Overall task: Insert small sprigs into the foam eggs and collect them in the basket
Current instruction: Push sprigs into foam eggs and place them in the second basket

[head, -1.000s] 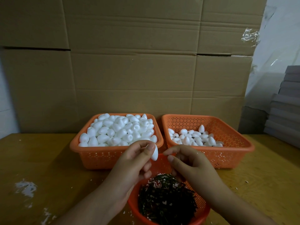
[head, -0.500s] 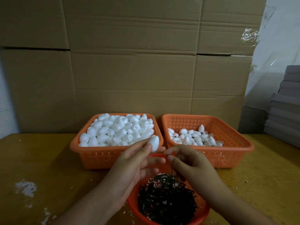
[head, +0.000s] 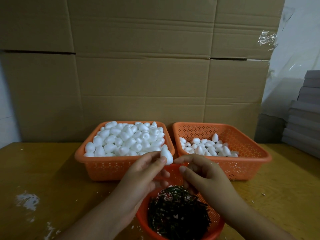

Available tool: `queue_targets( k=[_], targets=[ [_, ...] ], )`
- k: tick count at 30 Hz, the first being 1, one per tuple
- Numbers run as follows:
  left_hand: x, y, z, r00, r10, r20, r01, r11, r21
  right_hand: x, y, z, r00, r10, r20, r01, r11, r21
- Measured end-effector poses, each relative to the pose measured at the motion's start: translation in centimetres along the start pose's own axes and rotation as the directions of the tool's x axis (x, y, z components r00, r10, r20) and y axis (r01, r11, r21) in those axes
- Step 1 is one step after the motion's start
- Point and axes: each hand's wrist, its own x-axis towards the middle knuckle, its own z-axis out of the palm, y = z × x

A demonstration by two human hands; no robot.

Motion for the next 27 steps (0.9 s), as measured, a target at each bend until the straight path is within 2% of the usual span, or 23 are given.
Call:
queue_targets(
  k=[10, 16, 27],
  targets=[
    [-0.08, 0.01, -0.14, 1.0, 0.011, 0.026, -0.01, 0.999, -0.044, -0.03, -0.1, -0.01, 1.0, -0.003, 0.008, 0.003, 1.0, -0.013],
    [-0.06, 0.2, -0.18, 0.999, 0.018, 0.029, -0.016, 0.999, -0.039, 0.09, -0.15, 0.0, 1.0, 0.026, -0.013, -0.025, 0.997, 0.07],
    [-0.2, 0.23, 0.11, 1.0, 0.001, 0.0, -0.001, 1.0, -0.027, -0.29, -0.41, 0.1, 0.989, -0.095, -0.115, 0.1, 0.994, 0.042]
  ],
)
